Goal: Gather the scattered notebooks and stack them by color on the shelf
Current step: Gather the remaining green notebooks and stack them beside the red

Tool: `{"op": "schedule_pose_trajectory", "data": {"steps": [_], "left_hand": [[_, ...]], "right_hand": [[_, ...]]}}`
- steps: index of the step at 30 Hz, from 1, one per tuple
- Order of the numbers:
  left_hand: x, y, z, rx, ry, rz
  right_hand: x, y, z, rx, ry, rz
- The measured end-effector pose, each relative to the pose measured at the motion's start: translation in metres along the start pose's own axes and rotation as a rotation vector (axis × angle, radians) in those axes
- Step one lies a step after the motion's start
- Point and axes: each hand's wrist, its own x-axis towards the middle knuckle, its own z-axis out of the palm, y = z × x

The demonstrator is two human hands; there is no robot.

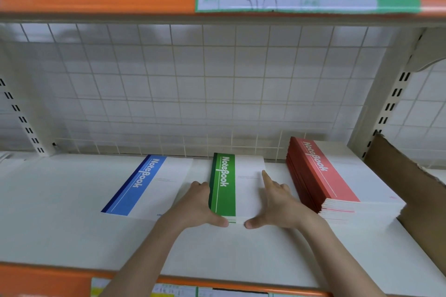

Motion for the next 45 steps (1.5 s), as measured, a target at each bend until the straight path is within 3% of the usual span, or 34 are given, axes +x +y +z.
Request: {"op": "schedule_pose_trajectory", "data": {"steps": [8, 13, 16, 23, 45], "left_hand": [[-0.007, -0.002, -0.006, -0.085, 0.010, 0.033], [-0.012, -0.009, -0.009, -0.154, 0.216, 0.026], [-0.016, -0.015, -0.014, -0.152, 0.321, 0.039], [-0.031, -0.038, -0.030, -0.047, 0.506, 0.039], [-0.147, -0.191, -0.144, 0.147, 0.624, -0.172]], "right_hand": [[-0.008, -0.002, -0.010, -0.021, -0.008, 0.002], [0.001, -0.014, -0.006, -0.067, 0.206, -0.069], [0.008, -0.025, 0.000, -0.089, 0.240, -0.129], [0.020, -0.066, 0.019, -0.097, 0.200, -0.284], [0.049, -0.284, 0.139, -0.093, -0.016, -0.674]]}}
